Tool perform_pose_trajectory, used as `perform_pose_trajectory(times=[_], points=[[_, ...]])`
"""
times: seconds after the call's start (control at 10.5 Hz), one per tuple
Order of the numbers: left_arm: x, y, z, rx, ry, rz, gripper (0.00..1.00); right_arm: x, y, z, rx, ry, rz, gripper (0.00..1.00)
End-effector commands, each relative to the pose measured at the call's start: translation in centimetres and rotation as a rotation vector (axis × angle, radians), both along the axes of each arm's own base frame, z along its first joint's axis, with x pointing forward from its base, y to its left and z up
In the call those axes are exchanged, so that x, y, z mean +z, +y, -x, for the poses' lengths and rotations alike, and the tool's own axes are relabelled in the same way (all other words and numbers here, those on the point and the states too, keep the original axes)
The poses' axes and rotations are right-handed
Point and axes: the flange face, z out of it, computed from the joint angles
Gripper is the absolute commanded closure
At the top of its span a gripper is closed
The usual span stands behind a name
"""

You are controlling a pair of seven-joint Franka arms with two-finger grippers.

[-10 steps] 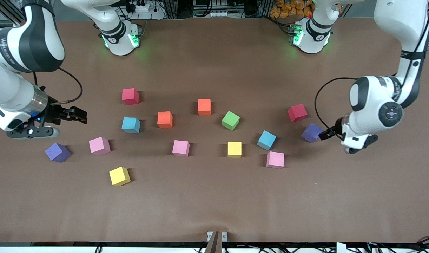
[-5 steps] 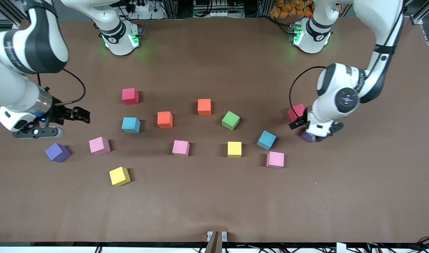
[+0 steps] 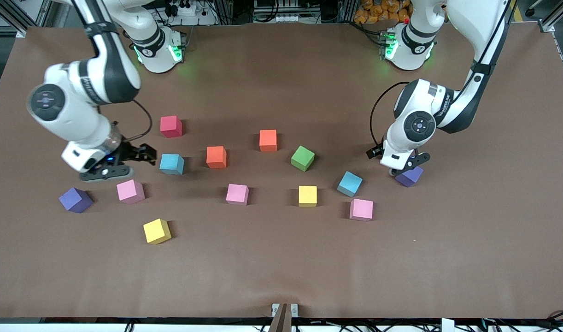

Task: Form number 2 with 11 blocks
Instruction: 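Grasp the pink cube with the left gripper while the right gripper grasps the orange cube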

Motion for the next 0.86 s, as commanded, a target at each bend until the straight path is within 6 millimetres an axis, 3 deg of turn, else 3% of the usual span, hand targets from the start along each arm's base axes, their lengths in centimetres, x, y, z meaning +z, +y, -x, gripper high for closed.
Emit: perform_pose_trajectory(times=[0.0,0.38,0.67,0.76], points=[[-0.4,1.2,1.4,0.003,-0.047,-0.008,0.0,-1.4,2.4,3.1,-0.036,-0.02,-0.023,0.0],[-1.7,2.7,1.6,-0.027,-0.076,-0.018,0.0,-5.2,5.2,4.7,-0.028,0.014,-0.014,0.0],[-3.1,3.7,1.9,-0.034,-0.077,-0.023,0.0,-9.2,9.9,5.5,-0.09,0.012,-0.022,0.0],[-3.8,3.8,2.9,-0.034,-0.117,0.003,0.0,-10.8,11.3,6.0,-0.102,0.025,-0.039,0.0]])
